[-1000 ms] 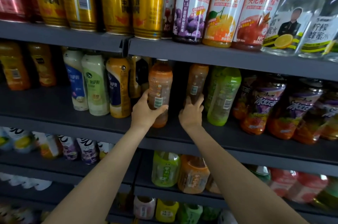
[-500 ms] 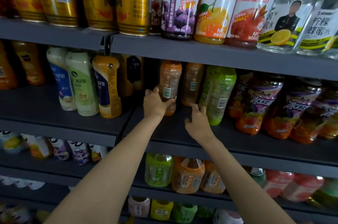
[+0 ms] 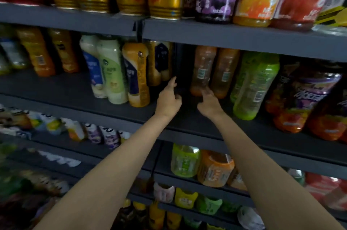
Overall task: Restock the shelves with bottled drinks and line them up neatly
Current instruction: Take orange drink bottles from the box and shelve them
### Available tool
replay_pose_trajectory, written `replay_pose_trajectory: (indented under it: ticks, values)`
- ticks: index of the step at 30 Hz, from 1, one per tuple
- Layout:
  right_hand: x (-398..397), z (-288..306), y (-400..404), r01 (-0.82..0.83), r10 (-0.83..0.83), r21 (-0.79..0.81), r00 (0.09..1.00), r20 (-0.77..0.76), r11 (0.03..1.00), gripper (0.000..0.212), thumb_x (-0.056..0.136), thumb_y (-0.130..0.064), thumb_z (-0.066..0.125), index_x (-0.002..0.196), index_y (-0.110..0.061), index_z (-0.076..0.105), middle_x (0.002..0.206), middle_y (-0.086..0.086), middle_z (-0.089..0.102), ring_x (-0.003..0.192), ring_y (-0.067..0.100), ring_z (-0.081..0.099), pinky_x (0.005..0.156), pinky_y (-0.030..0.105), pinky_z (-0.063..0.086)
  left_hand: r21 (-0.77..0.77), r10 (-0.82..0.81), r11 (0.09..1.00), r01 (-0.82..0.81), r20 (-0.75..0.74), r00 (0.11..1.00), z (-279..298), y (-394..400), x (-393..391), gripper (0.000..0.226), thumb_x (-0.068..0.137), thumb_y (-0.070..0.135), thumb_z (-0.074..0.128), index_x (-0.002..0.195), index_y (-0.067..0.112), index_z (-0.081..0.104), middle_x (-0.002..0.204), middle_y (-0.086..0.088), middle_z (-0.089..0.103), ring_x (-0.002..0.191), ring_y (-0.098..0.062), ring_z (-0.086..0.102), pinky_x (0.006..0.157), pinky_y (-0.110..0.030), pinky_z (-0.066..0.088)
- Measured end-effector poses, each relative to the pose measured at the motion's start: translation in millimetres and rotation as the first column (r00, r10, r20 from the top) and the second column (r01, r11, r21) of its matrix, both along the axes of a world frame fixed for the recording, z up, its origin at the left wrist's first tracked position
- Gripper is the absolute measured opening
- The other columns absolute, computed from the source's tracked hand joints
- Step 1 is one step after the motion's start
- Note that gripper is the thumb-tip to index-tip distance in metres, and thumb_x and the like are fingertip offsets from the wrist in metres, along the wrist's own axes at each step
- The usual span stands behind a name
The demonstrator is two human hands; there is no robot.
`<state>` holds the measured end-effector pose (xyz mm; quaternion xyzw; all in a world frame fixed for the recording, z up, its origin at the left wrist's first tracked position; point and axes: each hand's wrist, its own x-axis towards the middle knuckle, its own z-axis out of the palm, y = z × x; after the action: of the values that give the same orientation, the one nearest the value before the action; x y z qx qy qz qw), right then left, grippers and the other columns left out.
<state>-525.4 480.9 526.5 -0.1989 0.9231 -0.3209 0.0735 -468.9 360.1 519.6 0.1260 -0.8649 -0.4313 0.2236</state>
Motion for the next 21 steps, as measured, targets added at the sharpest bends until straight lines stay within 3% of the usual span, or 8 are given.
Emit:
replay_pose_trajectory:
  ticks: [5, 9, 12, 15, 18, 21]
  values:
    - [49, 1, -31, 0.118, -0.134, -0.111, 0.980, -0.144, 0.987, 0.048, 0.091, 0.000, 0.043, 0.138, -0.004, 0.036, 0.143, 0.018, 0.035, 0.123, 0.035, 0.043, 0.096, 0.031, 0.038, -0.115, 0.078, 0.988, -0.104, -0.211, 0.974, -23, -40, 97, 0.046, 0.089, 0.001, 0.048, 0.132, 0.014, 0.043, 0.122, 0.000, 0.054, 0.111, -0.009, 0.049, 0.089, -0.012, 0.034]
    - [133, -2, -94, -0.029, -0.018, -0.166, 0.961, -0.277, 0.986, 0.043, 0.090, 0.002, 0.043, 0.133, -0.005, 0.043, 0.137, 0.018, 0.038, 0.115, 0.035, 0.047, 0.088, 0.030, 0.036, -0.085, 0.192, 0.974, -0.209, -0.174, 0.966, -52, -94, 184, 0.041, 0.090, 0.004, 0.048, 0.130, 0.012, 0.044, 0.123, -0.002, 0.052, 0.111, -0.010, 0.047, 0.086, -0.011, 0.033]
    - [210, -14, -153, -0.204, 0.145, -0.160, 0.937, -0.317, 0.966, 0.038, 0.089, 0.002, 0.046, 0.127, -0.004, 0.047, 0.131, 0.019, 0.041, 0.117, 0.033, 0.045, 0.091, 0.030, 0.034, -0.035, 0.294, 0.954, -0.296, -0.063, 0.954, -81, -147, 254, 0.040, 0.092, 0.008, 0.049, 0.130, 0.012, 0.042, 0.119, -0.001, 0.052, 0.105, -0.014, 0.050, 0.087, -0.020, 0.040]
    - [286, -50, -218, -0.365, 0.353, -0.001, 0.901, -0.253, 0.931, 0.037, 0.091, -0.005, 0.049, 0.127, -0.005, 0.046, 0.129, 0.017, 0.041, 0.115, 0.032, 0.046, 0.092, 0.031, 0.034, 0.024, 0.353, 0.934, -0.358, 0.104, 0.930, -129, -201, 346, 0.041, 0.087, 0.005, 0.053, 0.127, 0.010, 0.044, 0.107, -0.001, 0.053, 0.095, -0.014, 0.053, 0.079, -0.025, 0.041]
    - [360, -100, -288, -0.536, 0.539, 0.156, 0.842, 0.030, 0.830, 0.042, 0.092, -0.013, 0.051, 0.133, -0.009, 0.042, 0.136, 0.014, 0.036, 0.125, 0.031, 0.039, 0.101, 0.036, 0.034, 0.078, 0.364, 0.906, -0.417, 0.363, 0.858, -179, -257, 454, 0.033, 0.083, 0.005, 0.056, 0.115, 0.007, 0.048, 0.099, -0.008, 0.060, 0.098, -0.025, 0.056, 0.080, -0.028, 0.038]
    - [430, -140, -346, -0.651, 0.616, 0.213, 0.759, 0.212, 0.728, 0.043, 0.090, -0.015, 0.054, 0.132, -0.008, 0.044, 0.135, 0.017, 0.039, 0.127, 0.033, 0.040, 0.100, 0.031, 0.031, 0.047, 0.437, 0.817, -0.574, 0.598, 0.671, -207, -305, 565, 0.033, 0.087, 0.009, 0.054, 0.118, 0.003, 0.048, 0.105, -0.015, 0.063, 0.103, -0.030, 0.058, 0.083, -0.031, 0.040]
